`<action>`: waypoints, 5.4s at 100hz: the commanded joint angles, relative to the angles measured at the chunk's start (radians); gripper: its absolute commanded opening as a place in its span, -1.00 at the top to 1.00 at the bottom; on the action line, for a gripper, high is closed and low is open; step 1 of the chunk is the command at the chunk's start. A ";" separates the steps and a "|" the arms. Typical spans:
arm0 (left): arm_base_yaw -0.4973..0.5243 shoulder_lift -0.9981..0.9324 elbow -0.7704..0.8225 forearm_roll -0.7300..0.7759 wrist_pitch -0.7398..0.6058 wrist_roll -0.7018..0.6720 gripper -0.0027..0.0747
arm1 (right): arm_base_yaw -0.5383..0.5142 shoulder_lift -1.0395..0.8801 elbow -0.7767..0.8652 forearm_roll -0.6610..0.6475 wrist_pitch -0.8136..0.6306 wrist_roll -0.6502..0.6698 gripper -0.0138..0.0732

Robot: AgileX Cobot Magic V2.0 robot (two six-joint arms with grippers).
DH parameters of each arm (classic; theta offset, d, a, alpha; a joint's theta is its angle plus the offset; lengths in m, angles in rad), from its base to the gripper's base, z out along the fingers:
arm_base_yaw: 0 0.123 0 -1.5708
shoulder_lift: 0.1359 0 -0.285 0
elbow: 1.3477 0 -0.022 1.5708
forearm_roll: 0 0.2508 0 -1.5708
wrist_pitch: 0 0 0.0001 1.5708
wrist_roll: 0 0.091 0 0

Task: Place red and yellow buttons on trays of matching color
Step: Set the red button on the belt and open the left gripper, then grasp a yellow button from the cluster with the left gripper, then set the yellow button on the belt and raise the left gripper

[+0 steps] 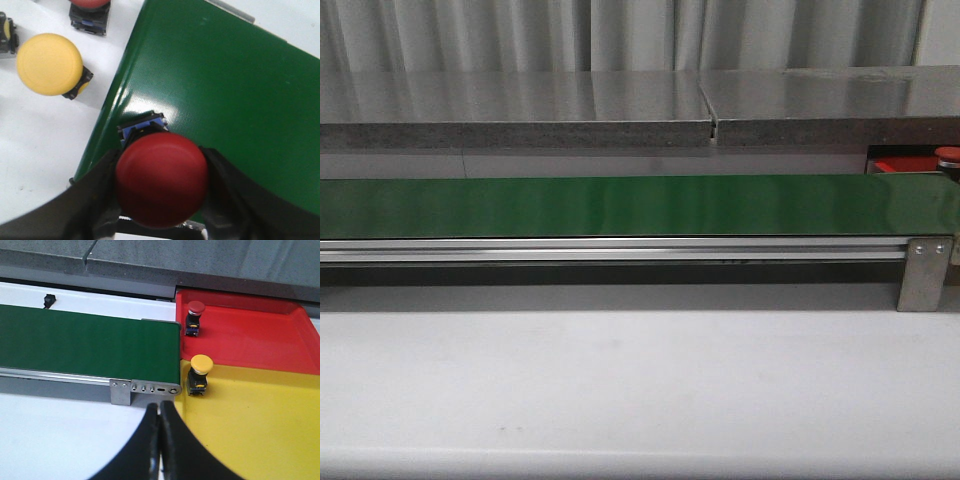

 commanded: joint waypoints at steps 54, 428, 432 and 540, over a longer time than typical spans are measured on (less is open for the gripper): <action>-0.006 -0.111 -0.117 -0.103 -0.003 0.021 -0.50 | -0.001 0.003 -0.021 -0.001 -0.069 -0.009 0.95; -0.028 -0.157 0.040 0.044 -0.209 0.042 0.34 | -0.001 0.003 -0.021 -0.001 -0.069 -0.009 0.95; -0.030 -0.149 0.040 0.044 -0.217 0.051 0.34 | -0.001 0.003 -0.021 -0.001 -0.069 -0.009 0.95; -0.050 -0.236 -0.019 -0.024 -0.146 0.139 -0.25 | -0.001 0.003 -0.021 -0.001 -0.069 -0.009 0.95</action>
